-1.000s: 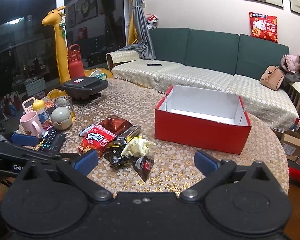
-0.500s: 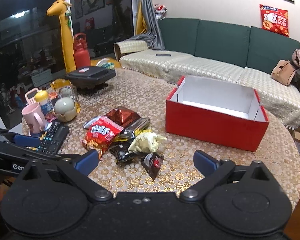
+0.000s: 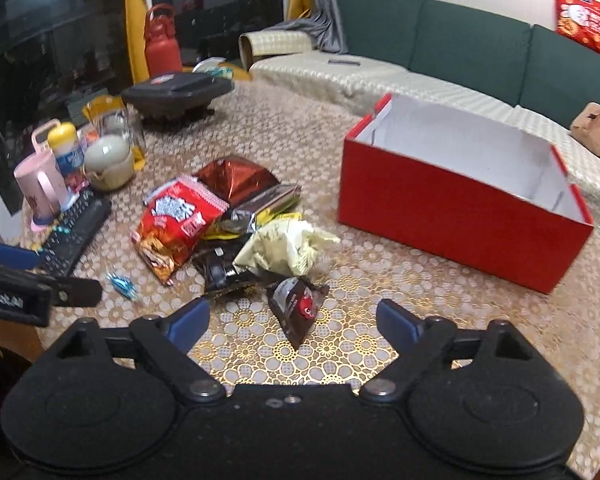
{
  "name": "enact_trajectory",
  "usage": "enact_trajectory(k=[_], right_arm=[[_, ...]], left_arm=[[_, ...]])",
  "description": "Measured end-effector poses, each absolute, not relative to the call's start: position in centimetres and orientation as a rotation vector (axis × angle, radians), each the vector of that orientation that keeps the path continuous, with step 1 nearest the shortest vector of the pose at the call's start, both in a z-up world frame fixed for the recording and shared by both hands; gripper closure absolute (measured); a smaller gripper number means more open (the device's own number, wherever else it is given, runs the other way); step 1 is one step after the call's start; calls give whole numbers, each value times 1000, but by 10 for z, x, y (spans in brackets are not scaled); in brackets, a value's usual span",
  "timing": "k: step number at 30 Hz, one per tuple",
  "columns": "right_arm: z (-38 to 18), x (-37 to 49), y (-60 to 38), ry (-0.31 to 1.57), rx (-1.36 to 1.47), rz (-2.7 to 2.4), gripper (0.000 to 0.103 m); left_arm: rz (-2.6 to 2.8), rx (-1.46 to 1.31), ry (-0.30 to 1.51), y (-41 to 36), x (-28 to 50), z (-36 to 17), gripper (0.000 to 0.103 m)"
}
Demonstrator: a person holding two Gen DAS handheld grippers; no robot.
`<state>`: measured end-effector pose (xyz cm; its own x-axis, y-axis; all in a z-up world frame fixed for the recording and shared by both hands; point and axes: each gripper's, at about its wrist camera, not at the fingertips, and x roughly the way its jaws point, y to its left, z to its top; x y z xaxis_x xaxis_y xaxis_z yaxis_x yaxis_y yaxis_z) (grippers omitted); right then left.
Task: Organize snacks
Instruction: 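Move both tools toward the snack pile on the table, then grasp the blue candy with the left tool while the right tool grasps the dark wrapped sweet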
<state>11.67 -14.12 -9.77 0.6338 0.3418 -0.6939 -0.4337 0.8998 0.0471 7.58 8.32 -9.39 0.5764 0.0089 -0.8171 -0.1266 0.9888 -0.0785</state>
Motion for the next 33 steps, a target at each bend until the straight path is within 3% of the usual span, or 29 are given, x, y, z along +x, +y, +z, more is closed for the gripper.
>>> enact_trajectory(k=[10, 21, 23, 28, 33], right_arm=[[-128, 152, -127, 833, -156, 465, 25], [-141, 169, -119, 871, -138, 470, 36], [-141, 170, -117, 873, -145, 476, 38], [-143, 171, -114, 876, -152, 484, 44], [-145, 172, -115, 881, -139, 473, 49]], left_arm=[[127, -115, 1015, 94, 106, -118, 3], [136, -129, 1077, 102, 128, -142, 23], [137, -134, 1084, 102, 130, -144, 33], [156, -113, 1089, 100, 129, -144, 45], [166, -137, 1098, 105, 125, -142, 46]])
